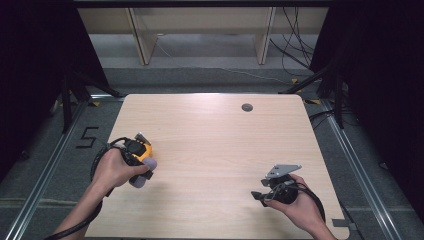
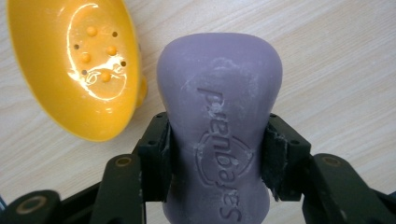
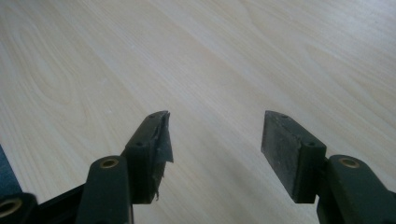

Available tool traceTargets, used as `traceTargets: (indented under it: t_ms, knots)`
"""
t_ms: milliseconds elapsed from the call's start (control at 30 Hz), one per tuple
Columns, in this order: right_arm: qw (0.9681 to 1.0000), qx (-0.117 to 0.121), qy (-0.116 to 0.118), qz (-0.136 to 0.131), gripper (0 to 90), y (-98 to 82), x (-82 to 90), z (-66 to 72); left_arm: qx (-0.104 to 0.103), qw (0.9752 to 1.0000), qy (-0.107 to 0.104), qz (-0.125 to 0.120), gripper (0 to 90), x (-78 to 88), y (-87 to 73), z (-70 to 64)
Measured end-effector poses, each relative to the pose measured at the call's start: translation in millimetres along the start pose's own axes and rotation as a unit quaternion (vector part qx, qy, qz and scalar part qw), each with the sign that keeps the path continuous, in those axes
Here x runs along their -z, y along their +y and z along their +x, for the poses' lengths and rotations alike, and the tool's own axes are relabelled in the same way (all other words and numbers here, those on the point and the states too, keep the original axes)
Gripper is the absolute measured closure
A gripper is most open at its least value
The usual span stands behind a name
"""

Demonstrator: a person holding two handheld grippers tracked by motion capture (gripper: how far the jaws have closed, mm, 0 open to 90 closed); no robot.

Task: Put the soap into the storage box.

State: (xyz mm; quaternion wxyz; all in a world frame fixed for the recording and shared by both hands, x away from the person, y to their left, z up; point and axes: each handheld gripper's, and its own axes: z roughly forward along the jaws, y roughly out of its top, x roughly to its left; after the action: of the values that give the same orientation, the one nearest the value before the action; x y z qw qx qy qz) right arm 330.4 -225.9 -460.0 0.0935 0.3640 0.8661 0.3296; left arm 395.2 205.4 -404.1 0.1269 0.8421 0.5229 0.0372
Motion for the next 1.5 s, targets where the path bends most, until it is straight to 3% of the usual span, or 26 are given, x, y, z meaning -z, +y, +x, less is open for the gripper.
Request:
traceTargets:
  t_ms: [33, 100, 200, 233, 300, 367, 400, 467, 533, 700, 733, 767, 867, 900, 967, 1067, 1200, 1233, 1300, 1367, 1500]
  knots:
    - [1.0, -0.004, 0.001, -0.005, 42.3, 0.4, 0.0, 0.7, -0.008, 1.0, 0.004, 0.001, 49.1, 1.3, 0.9, 2.4]
    - [0.9998, -0.008, 0.0, -0.019, 42.4, 1.1, -0.4, 1.4, 0.005, 1.0, 0.002, -0.005, 49.1, 1.7, 1.0, 2.8]
    - [0.9998, -0.001, -0.005, -0.022, 42.5, 0.9, -0.8, 0.5, 0.008, 0.9999, 0.006, -0.004, 49.1, 2.5, 2.9, 5.1]
    - [0.9999, -0.006, 0.002, -0.008, 42.5, 2.2, 2.3, 0.2, 0.009, 0.9999, 0.007, -0.002, 49.1, 3.0, 3.6, 5.7]
    - [0.9997, -0.016, 0.002, -0.018, 42.4, 1.3, 0.5, 2.5, 0.012, 0.9999, 0.005, -0.004, 49.1, 3.3, 4.6, 7.0]
    - [0.9995, -0.01, 0.0, -0.029, 42.5, 0.7, -1.2, 1.3, 0.009, 0.9999, 0.003, -0.004, 49.1, 4.2, 5.8, 8.6]
    - [0.9997, 0.001, -0.005, -0.023, 42.5, 0.8, -0.7, 0.2, 0.013, 0.9999, 0.006, -0.003, 49.1, 4.9, 6.2, 8.9]
    - [0.9999, -0.006, 0.002, -0.011, 42.5, 1.9, 1.9, 0.3, 0.02, 0.9997, 0.008, -0.006, 49.1, 5.2, 6.9, 10.1]
    - [0.9999, -0.007, 0.001, -0.012, 42.5, 1.7, 2.1, 0.4, 0.017, 0.9998, 0.011, -0.006, 49.1, 5.7, 8.1, 12.9]
    - [0.9999, -0.001, -0.001, -0.014, 42.5, 1.7, 2.0, -0.7, 0.035, 0.9993, 0.01, -0.008, 49.1, 5.1, 12.8, 17.7]
    - [0.9999, -0.001, -0.001, -0.014, 42.5, 1.7, 1.9, -0.6, 0.029, 0.9995, 0.012, -0.006, 49.1, 4.8, 14.4, 20.4]
    - [0.9998, -0.001, 0.0, -0.02, 42.5, 1.5, 0.8, -0.4, 0.045, 0.9989, 0.012, -0.009, 49.1, 3.1, 16.9, 21.6]
    - [0.9999, -0.001, 0.002, -0.015, 42.5, 1.7, 1.4, -0.6, 0.04, 0.9991, 0.014, -0.003, 49.1, 3.0, 20.1, 25.6]
    - [0.9996, -0.012, 0.001, -0.024, 42.5, 0.8, -0.4, 1.2, 0.046, 0.9988, 0.014, -0.007, 49.1, 1.9, 20.7, 26.4]
    - [0.9999, -0.002, 0.002, -0.015, 42.5, 1.5, 1.7, -1.1, 0.052, 0.9986, 0.01, -0.005, 49.1, 0.7, 22.8, 30.1]
    - [0.9999, -0.01, 0.002, -0.013, 42.5, 1.9, 2.4, -0.6, 0.066, 0.9977, 0.012, -0.006, 49.1, -2.3, 24.1, 32.1]
    - [0.9997, -0.008, 0.0, -0.021, 42.4, 0.7, 0.0, 0.9, 0.067, 0.9976, 0.018, -0.001, 49.1, -5.4, 27.3, 39.6]
    - [0.9999, 0.001, 0.001, -0.014, 42.5, 1.5, 1.7, -0.7, 0.078, 0.9968, 0.018, -0.003, 49.1, -6.1, 27.8, 40.7]
    - [0.9999, 0.0, 0.001, -0.013, 42.4, 1.5, 1.7, -0.6, 0.079, 0.9967, 0.019, -0.003, 49.1, -6.7, 29.4, 45.8]
    - [0.9999, -0.005, 0.003, -0.01, 42.5, 1.7, 1.9, -0.1, 0.098, 0.995, 0.019, 0.0, 49.1, -8.4, 31.1, 48.4]
    - [0.9999, 0.0, 0.002, -0.011, 42.5, 1.5, 0.8, -1.1, 0.101, 0.9947, 0.021, 0.002, 49.0, -11.8, 35.4, 54.5]
